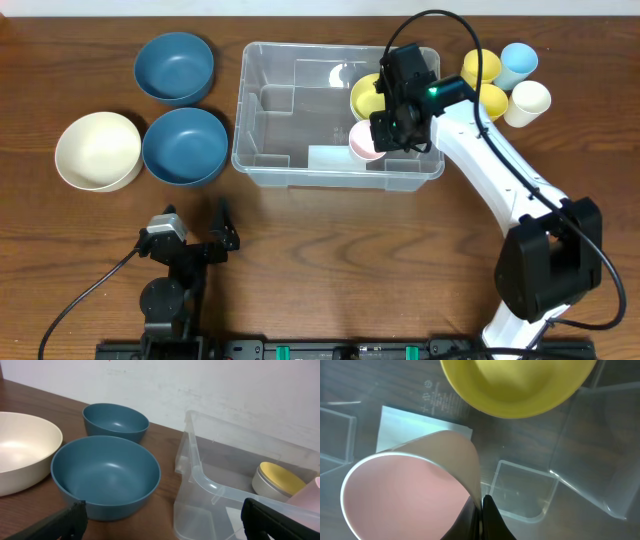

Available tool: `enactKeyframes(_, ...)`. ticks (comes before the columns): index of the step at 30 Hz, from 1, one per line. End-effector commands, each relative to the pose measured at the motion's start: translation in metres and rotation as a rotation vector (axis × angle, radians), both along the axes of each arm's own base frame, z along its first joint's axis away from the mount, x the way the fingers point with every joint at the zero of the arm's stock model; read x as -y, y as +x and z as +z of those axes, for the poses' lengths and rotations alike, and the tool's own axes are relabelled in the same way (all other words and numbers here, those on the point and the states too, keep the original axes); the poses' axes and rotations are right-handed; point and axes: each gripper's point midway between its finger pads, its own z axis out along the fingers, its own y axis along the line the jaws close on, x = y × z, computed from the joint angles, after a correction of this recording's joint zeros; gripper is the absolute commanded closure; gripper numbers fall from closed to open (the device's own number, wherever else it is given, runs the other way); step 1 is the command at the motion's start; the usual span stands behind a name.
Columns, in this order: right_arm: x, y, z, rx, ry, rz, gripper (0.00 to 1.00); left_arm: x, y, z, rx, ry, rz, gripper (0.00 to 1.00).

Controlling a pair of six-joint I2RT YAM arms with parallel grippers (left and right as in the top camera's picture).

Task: Pack container
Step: 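Lift the pink cup, set it upright in the container, release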

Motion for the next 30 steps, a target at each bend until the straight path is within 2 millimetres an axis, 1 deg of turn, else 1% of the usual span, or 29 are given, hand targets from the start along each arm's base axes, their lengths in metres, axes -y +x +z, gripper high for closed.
enactKeyframes(1,0.002,0.000,-0.011,-0.020,-0.028,-0.017,0.99,-0.003,-0.001,-0.016,-0.048,0.018,0.012,0.02)
enactKeyframes(14,0.007,-0.001,-0.038,-0.073,-0.074,-0.030,0.98,-0.003,-0.001,-0.016,-0.048,0.018,0.012,0.02)
enactKeyframes(15,0.007,-0.001,-0.039,-0.075,-0.075,-0.030,0.96,-0.003,-0.001,-0.016,-0.048,0.018,0.012,0.02)
enactKeyframes(16,0.007,-0.001,-0.040,-0.079,-0.076,-0.030,0.84,-0.003,-0.001,-0.016,-0.048,0.018,0.012,0.02)
enactKeyframes(18,0.007,-0.001,-0.040,-0.079,-0.076,-0.029,0.72,-0.003,-0.001,-0.016,-0.048,0.018,0.012,0.02)
enactKeyframes(20,0.006,0.000,-0.040,-0.074,-0.071,-0.029,0.68,-0.003,-0.001,-0.016,-0.048,0.018,0.012,0.02)
enactKeyframes(22,0.003,0.001,-0.038,-0.070,-0.055,-0.025,0.68,-0.003,-0.001,-0.016,-0.048,0.018,0.012,0.02)
enactKeyframes(24,-0.002,0.001,-0.033,-0.074,-0.030,-0.018,0.71,-0.003,-0.001,-0.016,-0.048,0.018,0.012,0.02)
enactKeyframes(26,-0.007,0.003,-0.022,-0.067,-0.004,-0.012,0.72,-0.003,-0.001,-0.016,-0.048,0.018,0.012,0.02)
enactKeyframes(27,-0.009,0.005,-0.014,-0.059,0.009,-0.009,0.73,-0.003,-0.001,-0.016,-0.048,0.018,0.012,0.02)
enactKeyframes(30,-0.016,0.011,0.021,-0.012,0.052,0.003,0.73,-0.003,-0.001,-0.016,-0.048,0.018,0.012,0.02)
